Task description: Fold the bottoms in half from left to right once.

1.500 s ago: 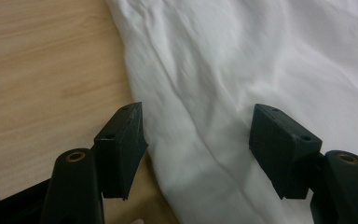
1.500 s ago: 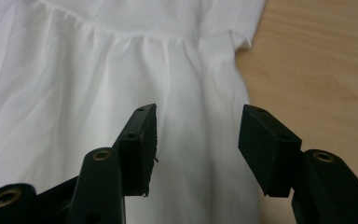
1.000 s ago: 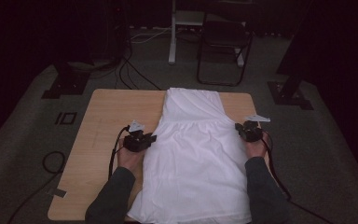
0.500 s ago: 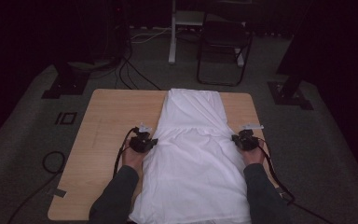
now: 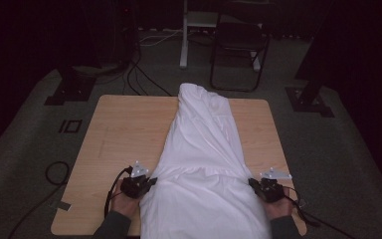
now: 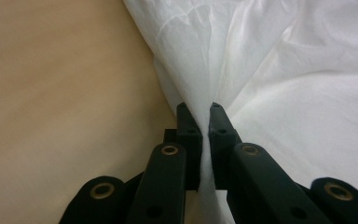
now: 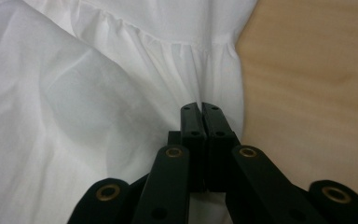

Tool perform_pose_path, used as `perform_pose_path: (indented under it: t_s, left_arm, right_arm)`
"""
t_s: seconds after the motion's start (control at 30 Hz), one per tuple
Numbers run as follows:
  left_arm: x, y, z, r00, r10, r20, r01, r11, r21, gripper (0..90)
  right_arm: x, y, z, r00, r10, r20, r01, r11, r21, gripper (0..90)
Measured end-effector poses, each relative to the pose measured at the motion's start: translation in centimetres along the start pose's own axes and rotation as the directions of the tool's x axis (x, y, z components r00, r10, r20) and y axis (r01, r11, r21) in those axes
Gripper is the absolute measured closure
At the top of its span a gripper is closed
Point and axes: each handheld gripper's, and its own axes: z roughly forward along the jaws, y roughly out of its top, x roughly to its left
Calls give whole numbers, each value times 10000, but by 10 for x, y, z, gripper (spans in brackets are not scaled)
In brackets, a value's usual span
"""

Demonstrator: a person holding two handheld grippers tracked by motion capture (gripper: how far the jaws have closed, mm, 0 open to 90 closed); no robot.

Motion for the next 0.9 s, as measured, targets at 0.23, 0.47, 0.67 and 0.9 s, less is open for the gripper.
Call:
perform_pose_path:
  t_s: [0.23,0.47,0.67,0.9]
  left_arm:
    - [1,-1,-11,9992,-89,402,122,9964,-838,554]
    - [22,15,-5,9974,-622,375,675,9843,-1628,460]
    - [20,14,2,9980,-466,428,522,9884,-1429,477]
    - [15,13,10,9983,-307,491,360,9932,-1111,485]
  right_arm:
    - [1,-3,-20,9997,83,-208,-82,9999,93,610]
    - [-8,60,2,9983,-265,-510,217,9954,-933,590]
    - [-9,102,66,9965,-85,-834,72,9998,-162,561]
    - [-2,106,94,9931,180,-1161,-90,9969,778,742]
